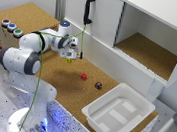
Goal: Go towards the yellow block and lift it
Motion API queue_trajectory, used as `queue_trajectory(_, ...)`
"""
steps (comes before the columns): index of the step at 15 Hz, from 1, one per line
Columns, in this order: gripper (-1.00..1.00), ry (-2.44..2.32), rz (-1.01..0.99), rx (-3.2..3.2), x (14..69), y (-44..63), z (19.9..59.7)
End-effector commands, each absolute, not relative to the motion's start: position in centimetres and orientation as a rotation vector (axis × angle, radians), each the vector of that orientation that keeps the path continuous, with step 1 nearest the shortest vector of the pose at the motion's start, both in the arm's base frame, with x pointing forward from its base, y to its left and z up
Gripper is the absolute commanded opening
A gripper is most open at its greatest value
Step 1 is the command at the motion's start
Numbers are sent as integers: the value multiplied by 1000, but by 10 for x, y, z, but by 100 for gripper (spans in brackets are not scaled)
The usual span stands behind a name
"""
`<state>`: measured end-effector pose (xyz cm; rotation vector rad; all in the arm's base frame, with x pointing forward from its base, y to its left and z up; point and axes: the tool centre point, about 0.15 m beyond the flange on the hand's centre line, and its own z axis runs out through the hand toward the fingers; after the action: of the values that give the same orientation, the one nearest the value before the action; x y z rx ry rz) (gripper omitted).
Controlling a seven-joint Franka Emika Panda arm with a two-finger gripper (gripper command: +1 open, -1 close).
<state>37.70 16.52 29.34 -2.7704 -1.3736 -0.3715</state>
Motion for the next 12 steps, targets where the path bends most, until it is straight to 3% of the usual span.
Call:
queue_trajectory(1,100,-1403,-327,-2838,409,208,253)
queue_trajectory(8,100,-1189,-183,-2911,453,238,224)
queue_trajectory(12,100,-1067,-288,-2981,469,231,231)
